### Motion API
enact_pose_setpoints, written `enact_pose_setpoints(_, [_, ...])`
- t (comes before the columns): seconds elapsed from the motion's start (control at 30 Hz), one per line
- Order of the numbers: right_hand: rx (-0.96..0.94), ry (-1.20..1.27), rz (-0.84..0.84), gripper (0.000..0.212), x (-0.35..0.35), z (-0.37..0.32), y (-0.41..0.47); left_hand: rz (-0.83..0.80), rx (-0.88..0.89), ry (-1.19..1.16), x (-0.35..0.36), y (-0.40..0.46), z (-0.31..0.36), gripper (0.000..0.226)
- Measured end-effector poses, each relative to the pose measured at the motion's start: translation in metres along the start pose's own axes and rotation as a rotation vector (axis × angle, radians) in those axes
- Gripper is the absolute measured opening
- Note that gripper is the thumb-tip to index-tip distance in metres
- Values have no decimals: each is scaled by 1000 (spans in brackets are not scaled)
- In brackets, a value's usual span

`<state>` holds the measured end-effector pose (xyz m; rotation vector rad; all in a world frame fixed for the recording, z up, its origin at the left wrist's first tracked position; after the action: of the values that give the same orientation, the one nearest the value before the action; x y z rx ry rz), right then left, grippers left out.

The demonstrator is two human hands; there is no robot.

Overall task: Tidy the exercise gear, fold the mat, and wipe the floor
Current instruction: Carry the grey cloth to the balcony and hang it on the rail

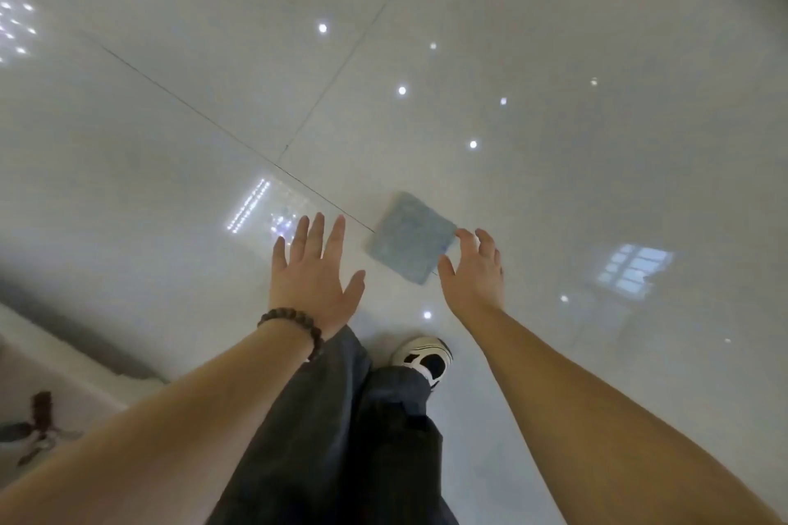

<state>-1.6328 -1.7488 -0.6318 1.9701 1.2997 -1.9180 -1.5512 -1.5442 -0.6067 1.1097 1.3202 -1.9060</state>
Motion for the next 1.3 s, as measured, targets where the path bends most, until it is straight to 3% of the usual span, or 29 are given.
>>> enact_pose_setpoints(0.17, [-1,64,58,58,108,31,75,22,-10,-4,103,40,-18,75])
enact_pose_setpoints(0.4, [-91,-42,-8,94,219,43,119,68,-46,-41,184,70,-51,77])
enact_pose_setpoints(0.57, [-99,-142,164,79,236,44,109,58,2,-26,199,69,-44,77])
enact_pose_setpoints(0.7, [-42,89,74,53,230,36,101,45,2,-29,188,64,-32,76])
enact_pose_setpoints(0.9, [-49,276,161,37,119,22,64,46,30,-21,107,46,6,88])
enact_pose_setpoints(1.3, [-84,369,400,40,-295,-15,-68,263,208,-47,-238,-57,143,87])
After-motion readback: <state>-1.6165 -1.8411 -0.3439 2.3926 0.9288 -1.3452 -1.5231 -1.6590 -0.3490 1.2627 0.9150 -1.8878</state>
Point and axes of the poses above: each hand's wrist, its own y-axis towards the middle knuckle, its own x-axis out of the palm, z = x × y, the point moved 5 cm from there along y, towards the middle knuckle, and after that the axes turned 15 degrees about z, right-handed, at the moved point
